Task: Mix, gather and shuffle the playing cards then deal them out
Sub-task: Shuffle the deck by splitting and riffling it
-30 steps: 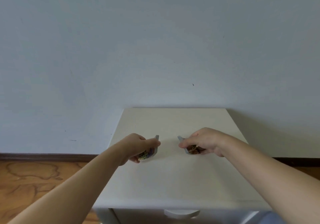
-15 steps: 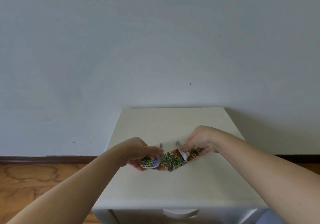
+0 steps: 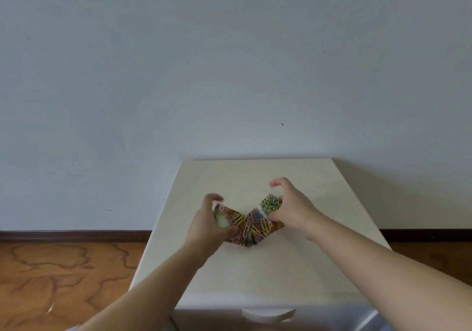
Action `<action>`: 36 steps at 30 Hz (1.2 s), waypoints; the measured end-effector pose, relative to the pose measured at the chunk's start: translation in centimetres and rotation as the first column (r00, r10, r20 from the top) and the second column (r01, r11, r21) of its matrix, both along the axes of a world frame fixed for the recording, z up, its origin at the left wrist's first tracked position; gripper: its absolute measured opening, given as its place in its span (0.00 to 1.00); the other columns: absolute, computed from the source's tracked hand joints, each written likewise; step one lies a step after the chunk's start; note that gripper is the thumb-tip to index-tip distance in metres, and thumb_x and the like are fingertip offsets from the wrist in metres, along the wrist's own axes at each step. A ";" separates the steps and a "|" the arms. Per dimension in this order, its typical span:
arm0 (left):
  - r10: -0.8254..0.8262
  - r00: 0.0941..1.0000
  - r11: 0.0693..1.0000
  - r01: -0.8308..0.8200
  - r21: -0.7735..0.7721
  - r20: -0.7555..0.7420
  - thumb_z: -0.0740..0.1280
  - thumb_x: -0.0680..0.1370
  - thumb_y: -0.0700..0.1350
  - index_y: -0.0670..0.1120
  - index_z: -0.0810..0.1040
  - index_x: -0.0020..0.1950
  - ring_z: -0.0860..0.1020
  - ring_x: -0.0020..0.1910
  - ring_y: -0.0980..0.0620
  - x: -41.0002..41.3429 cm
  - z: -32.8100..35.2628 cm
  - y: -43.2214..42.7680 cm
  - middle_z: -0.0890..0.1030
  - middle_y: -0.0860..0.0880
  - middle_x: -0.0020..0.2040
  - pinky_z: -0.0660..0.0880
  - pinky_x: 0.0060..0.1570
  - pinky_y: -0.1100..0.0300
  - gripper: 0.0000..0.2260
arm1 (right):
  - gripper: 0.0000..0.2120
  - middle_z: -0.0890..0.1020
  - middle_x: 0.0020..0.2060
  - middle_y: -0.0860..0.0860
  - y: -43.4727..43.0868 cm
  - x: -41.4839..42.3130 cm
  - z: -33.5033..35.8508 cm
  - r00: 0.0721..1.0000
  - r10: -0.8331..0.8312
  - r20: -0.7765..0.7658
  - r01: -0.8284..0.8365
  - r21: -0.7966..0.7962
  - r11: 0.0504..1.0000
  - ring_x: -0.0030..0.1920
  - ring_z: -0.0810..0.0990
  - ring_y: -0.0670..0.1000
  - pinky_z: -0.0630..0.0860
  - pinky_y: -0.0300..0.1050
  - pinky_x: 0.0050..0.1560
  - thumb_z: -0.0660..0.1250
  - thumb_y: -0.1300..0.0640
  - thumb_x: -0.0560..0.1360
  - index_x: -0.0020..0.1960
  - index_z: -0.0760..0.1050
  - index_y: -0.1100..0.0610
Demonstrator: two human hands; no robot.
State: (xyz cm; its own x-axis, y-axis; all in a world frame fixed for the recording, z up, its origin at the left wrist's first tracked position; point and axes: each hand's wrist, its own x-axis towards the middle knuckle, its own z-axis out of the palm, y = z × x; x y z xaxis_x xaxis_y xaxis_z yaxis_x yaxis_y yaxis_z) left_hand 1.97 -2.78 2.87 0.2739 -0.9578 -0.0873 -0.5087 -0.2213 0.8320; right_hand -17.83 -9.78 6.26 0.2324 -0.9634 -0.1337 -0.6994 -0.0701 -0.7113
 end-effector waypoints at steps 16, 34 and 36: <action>-0.083 0.955 0.990 0.046 -0.137 -0.285 0.72 0.61 0.51 0.64 0.70 0.58 0.76 0.56 0.66 -1.3 -2.0 1.1 0.76 0.60 0.59 0.71 0.47 0.70 0.27 | 0.31 0.78 0.57 0.47 2.4 -0.4 -4.8 0.889 0.061 0.453 -0.068 0.000 0.998 0.61 0.75 0.39 0.72 0.35 0.55 0.65 0.71 0.66 0.61 0.72 0.45; 0.040 0.819 0.970 -0.169 -0.175 -0.573 0.62 0.82 0.49 0.57 0.78 0.55 0.81 0.53 0.54 -5.3 -2.3 -1.1 0.81 0.50 0.56 0.78 0.54 0.54 0.07 | 0.23 0.78 0.48 0.49 1.9 3.0 -5.2 0.766 -0.032 0.642 -0.010 0.062 0.998 0.44 0.80 0.46 0.78 0.43 0.46 0.64 0.65 0.67 0.55 0.75 0.41; 0.127 0.849 0.950 -0.253 -0.184 -0.513 0.58 0.84 0.49 0.58 0.79 0.53 0.82 0.52 0.52 -6.4 -2.6 -1.2 0.83 0.51 0.52 0.79 0.52 0.54 0.10 | 0.15 0.78 0.45 0.48 2.3 3.7 -5.2 0.678 -0.093 0.730 0.002 0.125 0.992 0.42 0.79 0.44 0.76 0.40 0.43 0.65 0.57 0.68 0.53 0.76 0.44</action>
